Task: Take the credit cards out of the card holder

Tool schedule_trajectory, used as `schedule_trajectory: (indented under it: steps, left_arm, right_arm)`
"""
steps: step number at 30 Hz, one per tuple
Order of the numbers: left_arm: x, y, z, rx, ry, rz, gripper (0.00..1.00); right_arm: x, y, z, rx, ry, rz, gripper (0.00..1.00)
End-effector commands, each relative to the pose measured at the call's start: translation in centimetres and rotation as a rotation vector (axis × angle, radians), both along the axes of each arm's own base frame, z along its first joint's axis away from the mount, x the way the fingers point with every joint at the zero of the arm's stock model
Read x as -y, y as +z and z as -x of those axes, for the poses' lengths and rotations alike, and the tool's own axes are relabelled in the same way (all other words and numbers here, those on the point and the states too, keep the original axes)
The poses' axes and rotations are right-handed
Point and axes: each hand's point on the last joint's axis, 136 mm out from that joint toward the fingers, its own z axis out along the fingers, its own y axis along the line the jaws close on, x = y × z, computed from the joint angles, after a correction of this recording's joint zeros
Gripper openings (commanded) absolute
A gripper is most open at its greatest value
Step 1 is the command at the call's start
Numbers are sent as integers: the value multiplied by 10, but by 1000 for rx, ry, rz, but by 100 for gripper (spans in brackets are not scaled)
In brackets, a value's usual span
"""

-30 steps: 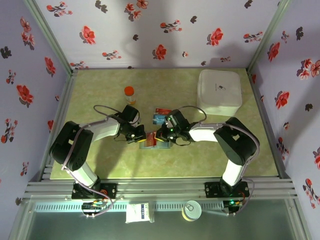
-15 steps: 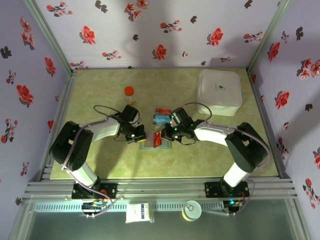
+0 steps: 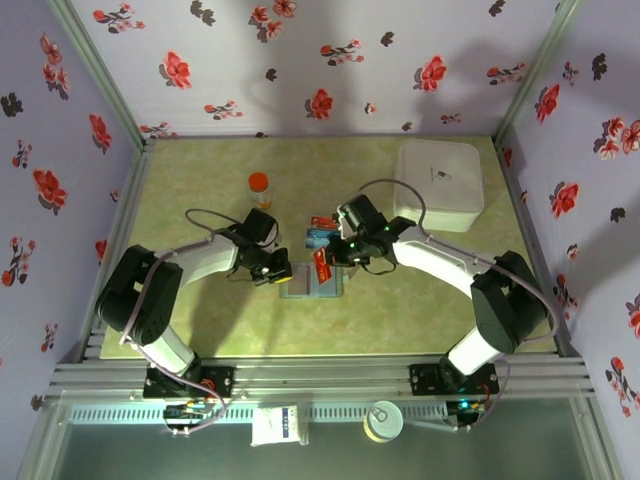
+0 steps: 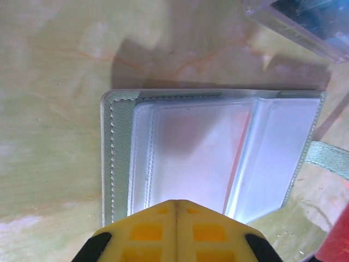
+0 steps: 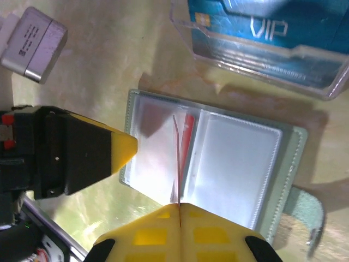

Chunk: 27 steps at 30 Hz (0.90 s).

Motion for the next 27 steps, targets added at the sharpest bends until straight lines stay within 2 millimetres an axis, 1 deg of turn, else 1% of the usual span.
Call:
schedule_trajectory:
  steps: [1, 4, 6, 10, 14, 18, 22, 27]
  left_arm:
    - [-4, 14, -5, 39, 3, -17, 5]
    - [-9, 15, -4, 50, 8, -28, 7]
    - [-13, 15, -4, 55, 17, -32, 8]
    - [-19, 18, -5, 76, 32, -37, 8]
    - [-27, 18, -4, 82, 51, -44, 8]
    - [-35, 16, -1, 85, 70, -45, 8]
    - [-40, 16, 0, 88, 82, -44, 9]
    - [-45, 15, 3, 86, 89, -45, 9]
  right_arm:
    - [20, 8, 1, 109, 165, 141, 0]
    - [31, 16, -7, 190, 247, 236, 0]
    - [39, 21, -18, 243, 288, 311, 0]
    - [41, 30, -32, 334, 435, 377, 0]
    - [38, 38, -42, 453, 627, 431, 0]
    - [35, 46, -61, 552, 715, 498, 0]
    - [27, 50, -70, 585, 836, 510, 0]
    - [18, 51, -86, 555, 922, 487, 0]
